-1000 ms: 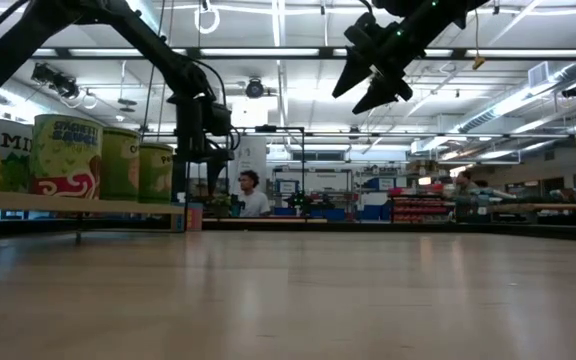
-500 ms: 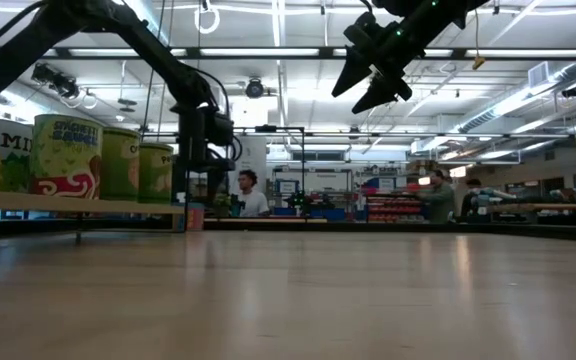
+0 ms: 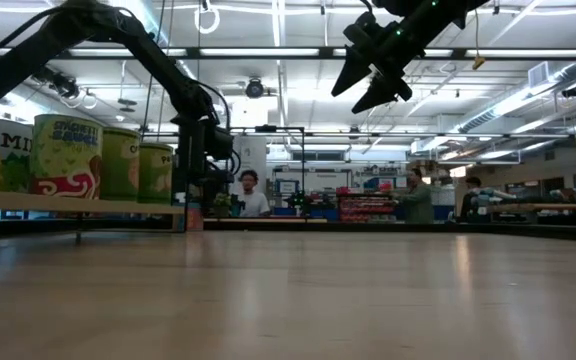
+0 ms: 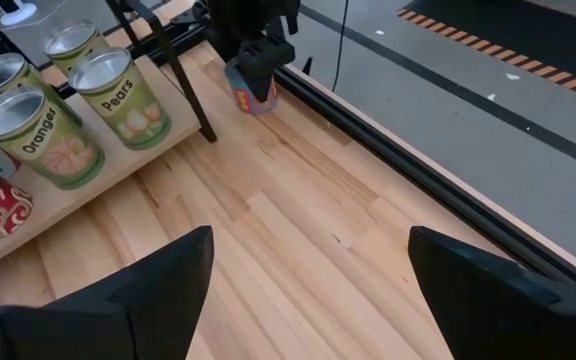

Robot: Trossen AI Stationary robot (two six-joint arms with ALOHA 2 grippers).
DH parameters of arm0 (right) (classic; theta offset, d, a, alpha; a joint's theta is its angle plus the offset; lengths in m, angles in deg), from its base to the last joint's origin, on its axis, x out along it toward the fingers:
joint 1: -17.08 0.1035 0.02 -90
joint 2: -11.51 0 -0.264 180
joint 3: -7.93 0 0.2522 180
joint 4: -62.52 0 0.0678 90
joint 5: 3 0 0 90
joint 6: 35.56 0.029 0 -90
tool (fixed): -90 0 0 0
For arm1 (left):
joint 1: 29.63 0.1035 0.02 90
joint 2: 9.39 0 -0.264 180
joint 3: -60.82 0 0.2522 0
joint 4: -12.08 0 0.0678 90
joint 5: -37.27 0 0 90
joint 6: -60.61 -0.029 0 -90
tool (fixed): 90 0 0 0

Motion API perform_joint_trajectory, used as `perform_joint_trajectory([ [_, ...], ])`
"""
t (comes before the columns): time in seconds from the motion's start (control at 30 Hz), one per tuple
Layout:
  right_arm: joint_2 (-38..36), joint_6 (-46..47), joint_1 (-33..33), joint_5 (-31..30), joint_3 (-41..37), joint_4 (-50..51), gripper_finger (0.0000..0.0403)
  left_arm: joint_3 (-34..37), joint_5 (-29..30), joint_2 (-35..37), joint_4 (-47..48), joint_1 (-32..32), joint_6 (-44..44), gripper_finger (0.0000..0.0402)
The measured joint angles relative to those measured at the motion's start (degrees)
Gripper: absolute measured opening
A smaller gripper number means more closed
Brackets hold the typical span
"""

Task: Pick and place cans onto a shelf
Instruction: Put the canned corn on the shelf

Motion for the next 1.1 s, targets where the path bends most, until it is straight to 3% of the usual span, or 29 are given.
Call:
perform_joint_trajectory([
  [0.23,0.0,-1.3,0.1,0.0,0.0,0.4,0.0342,-1.0,-1.4,0.4,0.7,-2.3,-1.4,0.0294],
  [0.33,-0.1,-3.2,0.1,0.1,0.0,1.6,0.0341,-2.9,-3.1,2.7,2.9,-4.0,-4.0,0.0285],
  [0.53,-2.6,-9.8,0.1,0.2,0.0,6.8,0.0327,-8.7,-6.0,13.1,5.5,-11.4,-20.4,0.0285],
  [0.7,-5.8,-15.6,0.4,0.2,0.0,9.7,0.0315,-10.2,-5.6,24.5,5.5,-21.9,-34.0,0.0286],
  [0.87,-8.4,-21.9,1.7,0.0,0.0,9.9,0.0308,-10.2,-3.5,31.5,5.4,-34.3,-37.7,0.0287],
  [1.1,-10.0,-25.5,5.5,0.0,0.0,9.9,0.0302,-10.1,6.1,36.6,9.5,-55.6,-42.4,0.0287],
])
